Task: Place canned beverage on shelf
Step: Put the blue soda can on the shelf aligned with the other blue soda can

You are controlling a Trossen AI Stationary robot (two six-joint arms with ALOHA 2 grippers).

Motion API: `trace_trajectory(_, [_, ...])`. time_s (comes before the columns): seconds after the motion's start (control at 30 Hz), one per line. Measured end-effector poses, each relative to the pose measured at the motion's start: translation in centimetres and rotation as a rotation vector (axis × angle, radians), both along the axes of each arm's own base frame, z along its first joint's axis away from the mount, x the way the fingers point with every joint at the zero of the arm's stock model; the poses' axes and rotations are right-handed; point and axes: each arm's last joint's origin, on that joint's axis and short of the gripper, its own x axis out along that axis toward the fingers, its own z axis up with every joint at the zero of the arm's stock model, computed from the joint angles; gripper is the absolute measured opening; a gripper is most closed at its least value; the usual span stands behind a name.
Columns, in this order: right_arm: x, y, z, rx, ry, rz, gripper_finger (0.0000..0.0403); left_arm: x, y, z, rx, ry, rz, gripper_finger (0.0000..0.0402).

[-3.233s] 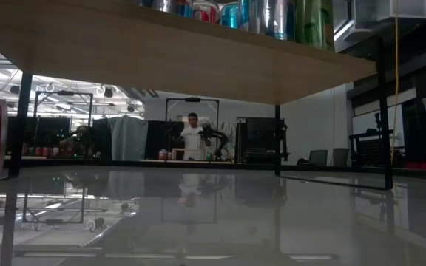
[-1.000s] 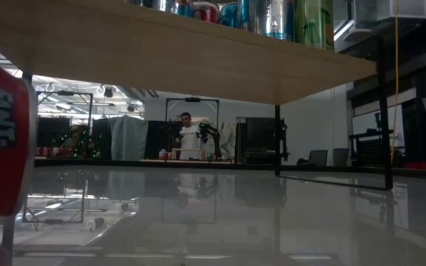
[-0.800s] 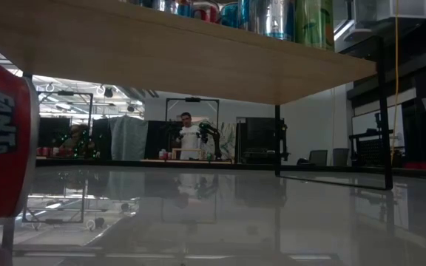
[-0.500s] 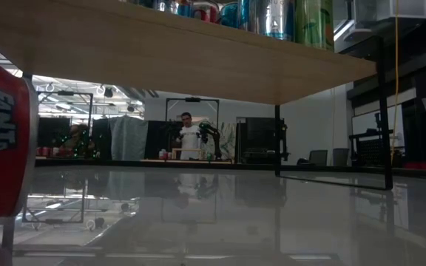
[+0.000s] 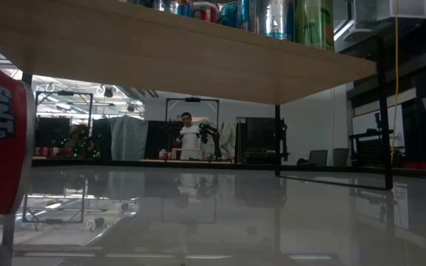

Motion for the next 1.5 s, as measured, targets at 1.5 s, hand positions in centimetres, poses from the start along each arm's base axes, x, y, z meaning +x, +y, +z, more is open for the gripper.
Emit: trace_trajectory(1.5, [-9.3, -3.5, 6.8, -0.186, 0.044, -0.095, 0.0390, 2.9, -0.9, -1.0, 0.390, -0.407, 0.402, 0.0205])
